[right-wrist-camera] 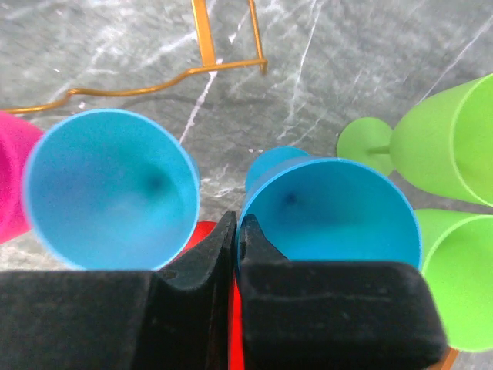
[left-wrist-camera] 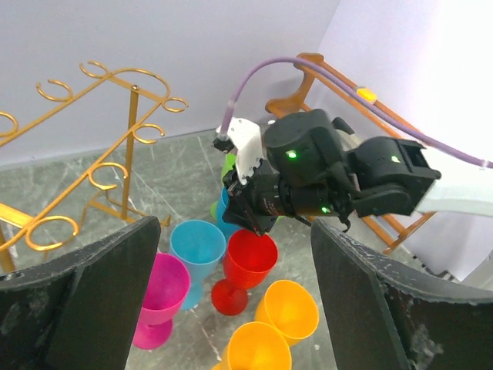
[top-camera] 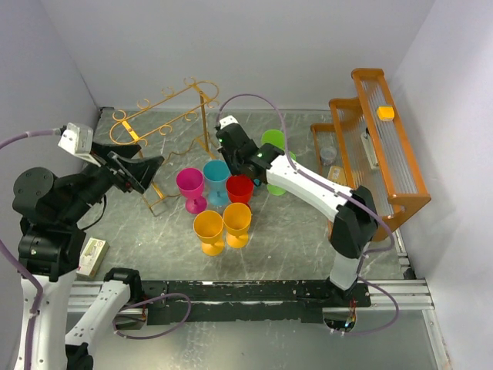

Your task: Place the wine glass upside down on the wine glass rack

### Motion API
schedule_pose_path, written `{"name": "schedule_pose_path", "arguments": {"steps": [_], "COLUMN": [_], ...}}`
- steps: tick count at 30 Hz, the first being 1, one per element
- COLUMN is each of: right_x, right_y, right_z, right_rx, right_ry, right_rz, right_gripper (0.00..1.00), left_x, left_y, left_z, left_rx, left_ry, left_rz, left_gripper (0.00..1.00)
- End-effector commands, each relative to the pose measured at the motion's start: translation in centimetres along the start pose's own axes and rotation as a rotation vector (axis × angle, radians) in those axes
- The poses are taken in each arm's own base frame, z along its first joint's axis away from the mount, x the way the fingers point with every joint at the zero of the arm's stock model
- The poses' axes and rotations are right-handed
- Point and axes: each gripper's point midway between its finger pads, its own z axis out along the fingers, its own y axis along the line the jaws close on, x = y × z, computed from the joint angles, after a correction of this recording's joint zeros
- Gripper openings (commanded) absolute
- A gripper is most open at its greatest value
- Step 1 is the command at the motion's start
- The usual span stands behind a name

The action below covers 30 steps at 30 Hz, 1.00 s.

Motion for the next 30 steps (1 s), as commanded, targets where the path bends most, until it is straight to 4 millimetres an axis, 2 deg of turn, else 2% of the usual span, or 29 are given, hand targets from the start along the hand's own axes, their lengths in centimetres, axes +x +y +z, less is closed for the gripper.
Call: {"name": "schedule_pose_path", "arguments": {"steps": [1, 8, 12, 18, 21, 24, 30], "right_x": [-5.3, -7.7, -7.8, -7.5, -7.5, -7.8, -8.5], "right_y": [-0.9, -1.8, -3.4, -5.5, -6.3, -6.6, -7.7], "right_z": [-4.9, -10.8, -14.9, -19.5, -20.7, -22.4, -25.5], "right_rx": [0.034, 0.011, -0.019, -0.063, -0.066, -0.105, -0.159], "right_ry": [-0.243, -0.47, -0.632, -0.841, -0.89, -0.958, -1.083], "right_rz": [0.028, 0.125, 0.223, 0.361, 0.418, 0.457, 0.582], "right_gripper": [0.0, 0.0, 0.0, 0.0, 0.0, 0.0, 0.0], "left_x": [0.0, 0.5, 1.2, 2.1, 2.4, 3.2, 5.2], "left_y": [-0.6, -2.3, -4.3, -4.9, -5.2, -5.5, -9.1], "left_z": [0.6, 1.7, 2.3, 3.8, 5.2, 7.5, 11.6], "left_rx": [0.016, 0.127, 0.284, 0.408, 0.442, 0.42, 0.427], "left_ry": [0.035, 0.07, 0.122, 0.163, 0.182, 0.211, 0.224], "left_rz": [-0.12, -0.247, -0.319, -0.412, -0.455, -0.485, -0.6], "left_gripper": [0.9, 0.88, 0.85, 0.84, 0.83, 0.83, 0.82]}}
